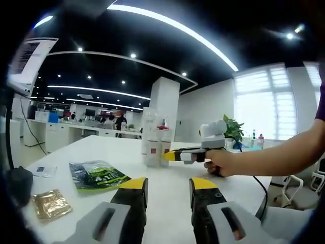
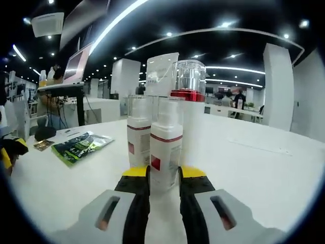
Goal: Arrange the skincare products in the storage area until every visible bottle or jar stands upright without overlapping.
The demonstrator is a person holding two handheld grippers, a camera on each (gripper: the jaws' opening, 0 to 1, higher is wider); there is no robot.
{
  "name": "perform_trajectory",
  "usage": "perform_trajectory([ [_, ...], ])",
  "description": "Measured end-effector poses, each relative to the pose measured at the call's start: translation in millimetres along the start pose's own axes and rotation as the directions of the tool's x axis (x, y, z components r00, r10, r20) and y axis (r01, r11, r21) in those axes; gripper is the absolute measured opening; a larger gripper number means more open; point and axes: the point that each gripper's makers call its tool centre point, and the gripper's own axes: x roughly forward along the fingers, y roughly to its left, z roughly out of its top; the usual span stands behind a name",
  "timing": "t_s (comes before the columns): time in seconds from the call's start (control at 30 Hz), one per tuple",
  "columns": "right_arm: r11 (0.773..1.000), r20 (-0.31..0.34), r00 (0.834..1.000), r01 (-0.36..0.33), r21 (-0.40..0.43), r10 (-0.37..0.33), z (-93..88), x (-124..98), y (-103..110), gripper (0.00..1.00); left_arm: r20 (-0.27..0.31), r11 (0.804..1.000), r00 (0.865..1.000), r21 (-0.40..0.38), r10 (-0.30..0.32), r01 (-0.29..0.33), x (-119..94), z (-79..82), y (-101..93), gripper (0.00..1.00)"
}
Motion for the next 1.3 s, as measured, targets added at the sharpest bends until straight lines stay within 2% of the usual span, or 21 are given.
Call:
perform_trajectory([
  [0.2, 1.000, -0.006, 1.000, -0.005, -0.001, 0.005, -1.6, 1, 0, 0.21, -0.002, 1.000, 1.000, 0.003, 0.001, -0.001, 0, -0.6, 0.2, 0.33],
  [0.37, 1.000, -0.006, 1.000, -0.007, 0.007, 0.008, -1.8, -6, -1, 0.25, -0.004, 1.000, 1.000, 0.005, 0.006, -0.006, 0, -1.9, 1.4, 0.33],
  [0.53, 0.996, -0.017, 1.000, -0.001, 0.085, 0.002, -7.5, -31, -1, 0.27, 0.014, 0.999, 0.999, -0.005, 0.044, -0.044, -4, -3.8, 8.5, 0.33],
  [0.6, 0.995, -0.042, 0.999, -0.008, 0.099, 0.012, -11.1, -35, 4, 0.26, 0.017, 0.998, 0.998, -0.009, 0.060, -0.060, -6, -4.4, 11.7, 0.33],
  [0.63, 0.994, -0.041, 0.999, -0.014, 0.110, 0.018, -11.2, -37, 9, 0.24, 0.019, 0.998, 0.998, -0.012, 0.064, -0.064, -6, -4.4, 12.6, 0.34],
  [0.67, 0.987, -0.048, 0.996, -0.067, 0.144, 0.075, -10.8, -39, 25, 0.23, 0.021, 0.997, 0.997, -0.017, 0.070, -0.070, -7, -4.1, 14.0, 0.33],
  [0.73, 0.979, -0.053, 0.992, -0.102, 0.174, 0.113, -8.6, -39, 41, 0.24, 0.021, 0.997, 0.997, -0.018, 0.077, -0.077, -7, -3.6, 15.3, 0.33],
  [0.77, 0.974, -0.075, 0.986, -0.134, 0.181, 0.150, -7.8, -39, 56, 0.25, 0.022, 0.997, 0.997, -0.015, 0.080, -0.079, -7, -3.3, 15.8, 0.33],
  [0.9, 0.964, -0.112, 0.962, -0.235, 0.128, 0.249, 2.7, -29, 101, 0.28, 0.022, 0.995, 0.994, -0.014, 0.103, -0.103, -8, -2.5, 19.7, 0.33],
  [0.97, 0.952, -0.123, 0.951, -0.266, 0.153, 0.285, 6.7, -20, 120, 0.29, 0.017, 0.993, 0.993, -0.014, 0.115, -0.115, -10, -2.3, 22.6, 0.33],
  [1.07, 0.937, -0.146, 0.936, -0.291, 0.191, 0.321, 5.0, -7, 136, 0.30, 0.028, 0.992, 0.992, -0.021, 0.126, -0.126, -13, 0.1, 26.8, 0.33],
  [1.23, 0.917, -0.226, 0.902, -0.309, 0.251, 0.366, -12.4, 15, 158, 0.32, 0.030, 0.990, 0.990, -0.020, 0.138, -0.138, -19, -1.8, 27.3, 0.33],
  [1.3, 0.918, -0.207, 0.908, -0.311, 0.246, 0.363, -7.6, 17, 163, 0.31, 0.030, 0.990, 0.990, -0.014, 0.139, -0.139, -20, -2.4, 26.9, 0.33],
])
